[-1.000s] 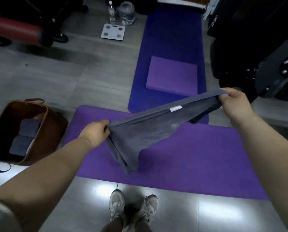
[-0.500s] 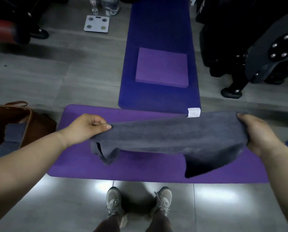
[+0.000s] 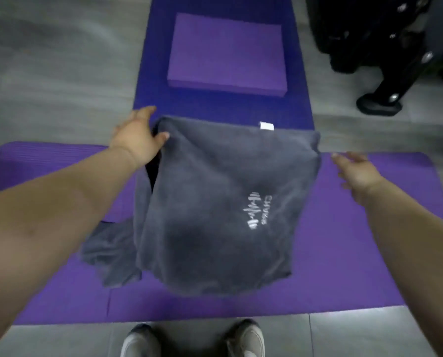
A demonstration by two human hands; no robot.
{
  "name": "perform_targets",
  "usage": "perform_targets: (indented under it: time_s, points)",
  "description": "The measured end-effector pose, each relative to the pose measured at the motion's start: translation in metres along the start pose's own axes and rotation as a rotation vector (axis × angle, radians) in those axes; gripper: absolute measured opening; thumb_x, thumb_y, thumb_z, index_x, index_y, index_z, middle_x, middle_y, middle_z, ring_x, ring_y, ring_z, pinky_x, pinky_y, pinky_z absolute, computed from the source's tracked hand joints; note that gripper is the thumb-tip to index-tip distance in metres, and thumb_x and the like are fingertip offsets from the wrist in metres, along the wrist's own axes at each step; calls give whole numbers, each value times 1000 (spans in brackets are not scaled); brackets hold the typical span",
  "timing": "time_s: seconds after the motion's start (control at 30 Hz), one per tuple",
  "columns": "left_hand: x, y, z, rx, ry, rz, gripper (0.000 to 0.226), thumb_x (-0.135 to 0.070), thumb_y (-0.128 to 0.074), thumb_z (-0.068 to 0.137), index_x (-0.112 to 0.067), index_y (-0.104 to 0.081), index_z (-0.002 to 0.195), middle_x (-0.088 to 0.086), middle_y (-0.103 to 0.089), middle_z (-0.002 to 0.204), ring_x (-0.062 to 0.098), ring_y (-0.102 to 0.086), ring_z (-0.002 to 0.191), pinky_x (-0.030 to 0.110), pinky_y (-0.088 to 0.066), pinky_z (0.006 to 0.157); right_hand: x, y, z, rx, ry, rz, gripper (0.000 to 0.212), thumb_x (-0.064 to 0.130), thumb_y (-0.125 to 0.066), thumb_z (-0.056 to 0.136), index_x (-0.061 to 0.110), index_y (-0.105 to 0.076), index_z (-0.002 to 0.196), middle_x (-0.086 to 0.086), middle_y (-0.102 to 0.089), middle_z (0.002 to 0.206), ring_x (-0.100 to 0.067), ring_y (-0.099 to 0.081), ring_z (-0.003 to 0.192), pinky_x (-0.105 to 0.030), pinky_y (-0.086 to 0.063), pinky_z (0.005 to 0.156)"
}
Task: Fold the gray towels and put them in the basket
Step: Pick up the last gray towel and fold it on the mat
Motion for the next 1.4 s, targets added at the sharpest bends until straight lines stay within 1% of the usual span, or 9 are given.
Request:
perform_targets:
  time_s: [0.2,0.27,0.3,0.37,0.47,0.53,0.63,0.97,1.4]
  points:
    - [78,-185,-43,399,-271,402,64,-34,-43,93,-19,-11,146,5,-12,155,20,-18,142,30,-16,114,-211,-68,39,21,-116,-209,50,7,-53,90,-1,-34,136,-25,-50,127,-13,-49,75,-10,-35,49]
    - [106,-226,-54,508,-291,487,66,-38,-41,94,-21,-4,146,2,-5,156,16,-13,143,29,-14,115,-262,-89,41,108,-149,-224,30,1,-51,90,-1,-44,119,-11,-67,71,4,-49,44,-8,-34,38]
    - [119,-242,-56,544,-285,528,67,-39,-40,94,-22,-1,146,1,-1,156,15,-10,144,29,-13,116,-279,-101,42,130,-159,-246,15,-2,-51,89,3,-48,103,0,-56,39,3,-44,30,-8,-34,37]
    - [139,-269,-56,595,-272,610,69,-42,-37,94,-23,4,146,-1,4,156,14,-4,144,29,-9,117,-307,-124,46,182,-146,-319,18,-1,-55,87,10,-45,77,6,-39,23,-2,-42,27,-9,-35,37]
    - [162,-292,-58,679,-263,730,72,-46,-38,92,-25,6,146,0,8,156,15,0,145,31,-7,117,-329,-162,40,325,-81,-456,22,13,-63,85,13,-48,68,2,-51,59,-7,-46,56,-11,-35,43]
    - [169,-293,-67,736,-257,775,72,-48,-38,92,-26,4,146,1,7,156,16,0,145,32,-6,117,-338,-174,31,337,-69,-562,17,19,-67,81,11,-57,92,-9,-59,90,-18,-56,87,-21,-47,71]
    - [177,-287,-77,730,-254,798,69,-47,-36,93,-27,3,146,1,6,156,15,-1,145,30,-3,117,-341,-173,30,200,-101,-643,53,25,-70,77,3,-49,120,-18,-52,125,-30,-49,119,-32,-39,97]
    - [197,-275,-86,753,-241,906,68,-48,-36,92,-27,-1,146,0,5,156,14,3,144,35,4,116,-319,-171,44,291,12,-1058,30,32,-54,87,15,-60,110,-9,-59,125,-27,-53,117,-30,-43,92]
    - [104,-369,-126,907,-596,641,69,-35,-45,91,-27,-4,147,1,9,156,16,8,144,32,7,116,-325,-26,99,-340,-93,-1162,35,23,-53,87,0,-56,114,-24,-56,120,-38,-46,115,-38,-40,90]
Point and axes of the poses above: each hand's wrist, its own z-axis towards the middle knuckle, its own y-axis out of the back of the hand, x = y × z, the point moved 3 cm from there along z, towards the middle knuckle
